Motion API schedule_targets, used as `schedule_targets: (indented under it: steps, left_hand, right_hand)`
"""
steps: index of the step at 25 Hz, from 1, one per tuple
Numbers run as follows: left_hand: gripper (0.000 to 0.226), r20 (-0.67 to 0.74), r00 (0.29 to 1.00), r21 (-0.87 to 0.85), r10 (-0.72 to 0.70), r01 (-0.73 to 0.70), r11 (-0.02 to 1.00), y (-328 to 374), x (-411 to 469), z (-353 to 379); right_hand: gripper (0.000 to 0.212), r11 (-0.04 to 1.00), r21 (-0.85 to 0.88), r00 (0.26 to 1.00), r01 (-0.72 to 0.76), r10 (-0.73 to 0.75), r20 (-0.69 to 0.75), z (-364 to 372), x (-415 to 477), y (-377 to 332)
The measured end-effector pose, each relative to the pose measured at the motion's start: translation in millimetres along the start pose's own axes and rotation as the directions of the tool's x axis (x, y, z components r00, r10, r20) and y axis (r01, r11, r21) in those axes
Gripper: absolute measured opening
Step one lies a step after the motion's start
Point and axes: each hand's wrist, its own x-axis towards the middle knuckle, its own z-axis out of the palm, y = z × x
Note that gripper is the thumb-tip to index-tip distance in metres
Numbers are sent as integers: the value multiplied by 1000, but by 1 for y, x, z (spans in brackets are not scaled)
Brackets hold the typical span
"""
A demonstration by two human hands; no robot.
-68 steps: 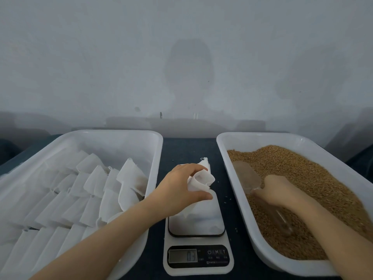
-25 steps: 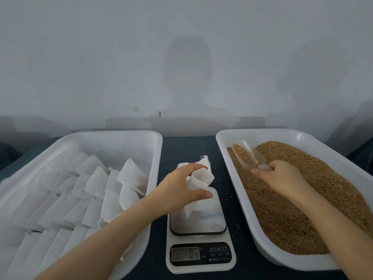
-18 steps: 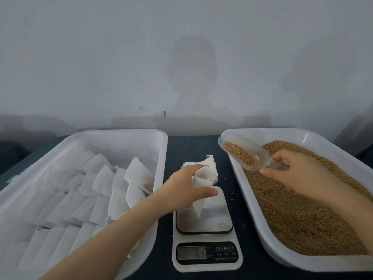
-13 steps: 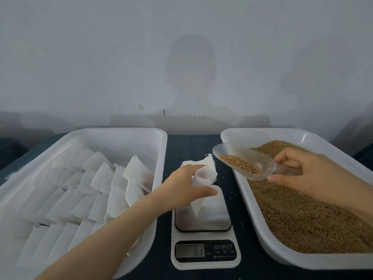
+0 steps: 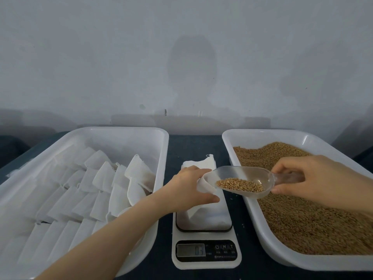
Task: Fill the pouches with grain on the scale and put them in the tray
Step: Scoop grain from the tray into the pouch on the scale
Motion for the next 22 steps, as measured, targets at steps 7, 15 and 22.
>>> schedule_targets:
  steps: [7, 15, 22]
  left_hand:
    - [60, 31, 998, 44, 50, -51, 998, 1, -1, 1]
    - [72, 34, 998, 28, 54, -55, 998, 0, 0, 1]
    - [66, 28, 999, 33, 38, -39, 999, 2, 0, 2]
  right_hand:
    - [42, 999, -32, 999, 34, -33, 21, -4, 10, 7]
    - [26, 976, -179, 992, 122, -122, 16, -13, 21, -4]
    - [32, 851, -496, 979, 174, -204, -8, -25, 30, -25]
